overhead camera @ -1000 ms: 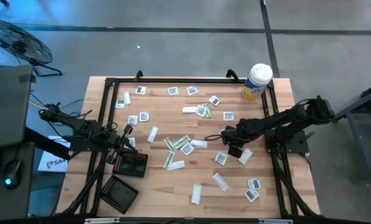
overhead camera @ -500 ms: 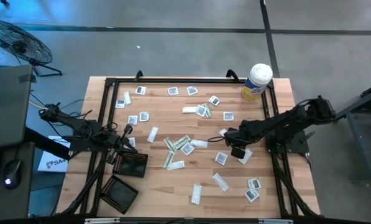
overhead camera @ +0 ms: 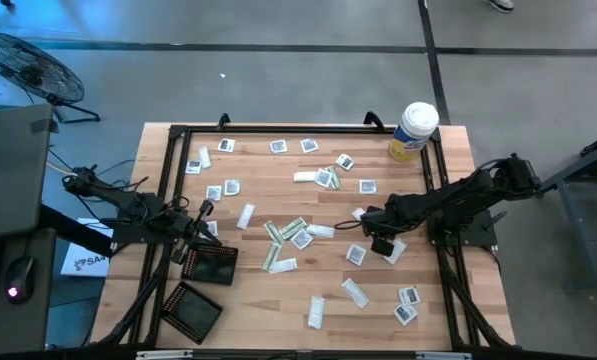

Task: Pick & Place First Aid Supplies
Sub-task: Put the towelette pack into the top black bin

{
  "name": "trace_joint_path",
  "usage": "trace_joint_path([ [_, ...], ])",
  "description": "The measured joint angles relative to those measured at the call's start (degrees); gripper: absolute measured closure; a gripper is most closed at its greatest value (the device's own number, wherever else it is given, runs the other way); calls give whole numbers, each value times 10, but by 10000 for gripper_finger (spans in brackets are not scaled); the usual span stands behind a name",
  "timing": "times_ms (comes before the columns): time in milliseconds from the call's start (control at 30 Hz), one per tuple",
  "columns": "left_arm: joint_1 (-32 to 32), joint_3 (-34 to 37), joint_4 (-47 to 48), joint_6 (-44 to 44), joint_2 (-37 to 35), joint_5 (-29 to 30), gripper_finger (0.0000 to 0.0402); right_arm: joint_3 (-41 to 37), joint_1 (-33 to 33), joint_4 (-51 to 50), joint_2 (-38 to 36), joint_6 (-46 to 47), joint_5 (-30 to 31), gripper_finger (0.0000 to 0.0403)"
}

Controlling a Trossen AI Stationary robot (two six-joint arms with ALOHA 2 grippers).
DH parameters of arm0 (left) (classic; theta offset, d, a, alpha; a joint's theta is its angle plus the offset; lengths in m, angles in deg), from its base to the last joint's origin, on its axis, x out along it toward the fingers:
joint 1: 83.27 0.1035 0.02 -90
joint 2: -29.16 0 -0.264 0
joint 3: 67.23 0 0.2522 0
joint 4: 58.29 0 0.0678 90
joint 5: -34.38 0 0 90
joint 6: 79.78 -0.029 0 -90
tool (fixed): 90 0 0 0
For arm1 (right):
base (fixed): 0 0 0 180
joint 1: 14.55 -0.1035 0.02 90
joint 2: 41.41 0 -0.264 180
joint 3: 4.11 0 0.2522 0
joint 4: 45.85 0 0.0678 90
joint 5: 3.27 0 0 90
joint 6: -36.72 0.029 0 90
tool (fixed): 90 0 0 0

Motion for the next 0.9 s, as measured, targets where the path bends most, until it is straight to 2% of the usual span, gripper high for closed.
trace_joint_path([
  [167, 0, 0, 0, 0, 0, 0, 399, 5, 1, -6, 0, 24, -7, 395],
  [433, 0, 0, 0, 1, 0, 0, 399, 63, 0, -96, 2, 29, -25, 401],
  [667, 0, 0, -12, 120, 0, -2, 399, 142, 0, -146, 2, 3, -29, 402],
  [767, 0, 0, -15, 133, 0, 32, 399, 179, 0, -134, 2, -18, -29, 402],
  [900, 0, 0, -18, 118, 0, 107, 399, 214, -6, -78, 2, -42, -28, 402],
])
